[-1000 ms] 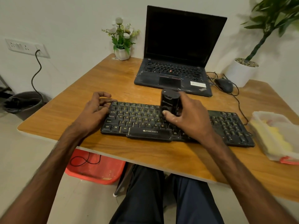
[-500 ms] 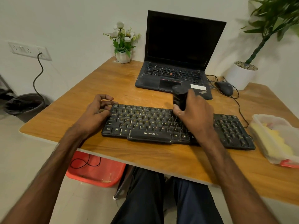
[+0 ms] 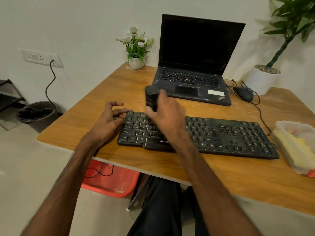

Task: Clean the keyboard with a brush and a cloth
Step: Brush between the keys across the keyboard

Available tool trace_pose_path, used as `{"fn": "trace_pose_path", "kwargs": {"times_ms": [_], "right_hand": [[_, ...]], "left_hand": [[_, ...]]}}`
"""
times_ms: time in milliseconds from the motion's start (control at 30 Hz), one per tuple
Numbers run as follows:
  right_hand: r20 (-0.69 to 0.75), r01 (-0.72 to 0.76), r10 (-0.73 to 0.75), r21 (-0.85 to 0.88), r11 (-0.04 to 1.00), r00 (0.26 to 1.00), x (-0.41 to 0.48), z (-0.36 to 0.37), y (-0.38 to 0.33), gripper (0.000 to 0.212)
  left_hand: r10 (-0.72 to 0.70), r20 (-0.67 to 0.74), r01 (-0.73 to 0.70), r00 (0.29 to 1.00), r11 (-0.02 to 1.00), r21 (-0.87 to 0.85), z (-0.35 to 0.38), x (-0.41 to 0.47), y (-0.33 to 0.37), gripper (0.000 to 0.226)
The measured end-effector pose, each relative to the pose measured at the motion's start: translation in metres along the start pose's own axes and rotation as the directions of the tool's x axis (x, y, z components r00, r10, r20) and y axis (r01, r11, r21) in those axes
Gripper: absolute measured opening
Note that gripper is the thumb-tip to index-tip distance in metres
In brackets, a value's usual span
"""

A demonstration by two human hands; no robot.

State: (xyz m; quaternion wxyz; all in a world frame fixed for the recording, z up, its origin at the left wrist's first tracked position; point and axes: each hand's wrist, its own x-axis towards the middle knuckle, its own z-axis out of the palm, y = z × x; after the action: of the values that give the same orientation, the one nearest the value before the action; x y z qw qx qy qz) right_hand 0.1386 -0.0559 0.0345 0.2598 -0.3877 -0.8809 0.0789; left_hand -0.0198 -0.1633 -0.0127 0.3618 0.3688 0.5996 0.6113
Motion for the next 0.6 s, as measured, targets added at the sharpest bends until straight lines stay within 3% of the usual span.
{"fn": "trace_pose_path", "kwargs": {"times_ms": [133,233,467,600], "right_hand": [[-0.151,-0.238,0.227,-0.063,0.969,0.962,-0.024,-0.04,0.072,0.053],[-0.184,-0.296,0.276,-0.093,0.951,0.943,-0.03,-0.044,0.071,0.053],[0.054,0.004,-0.01,0.1,0.995,0.998,-0.017,0.003,-0.028,0.058],[0.105,0.14,-0.155,0.138,0.981,0.982,-0.038,-0.003,-0.026,0.06]], "left_hand": [[0.011,0.006,-0.011,1.0,1.0,0.02,0.001,0.002,0.0,0.051],[0.018,0.0,-0.018,1.0,0.999,0.045,0.001,0.003,0.0,0.052],[0.015,0.001,-0.015,1.0,1.0,-0.002,-0.001,0.0,0.002,0.056],[0.012,0.022,-0.012,1.0,1.0,0.004,-0.003,0.0,0.001,0.06]]}}
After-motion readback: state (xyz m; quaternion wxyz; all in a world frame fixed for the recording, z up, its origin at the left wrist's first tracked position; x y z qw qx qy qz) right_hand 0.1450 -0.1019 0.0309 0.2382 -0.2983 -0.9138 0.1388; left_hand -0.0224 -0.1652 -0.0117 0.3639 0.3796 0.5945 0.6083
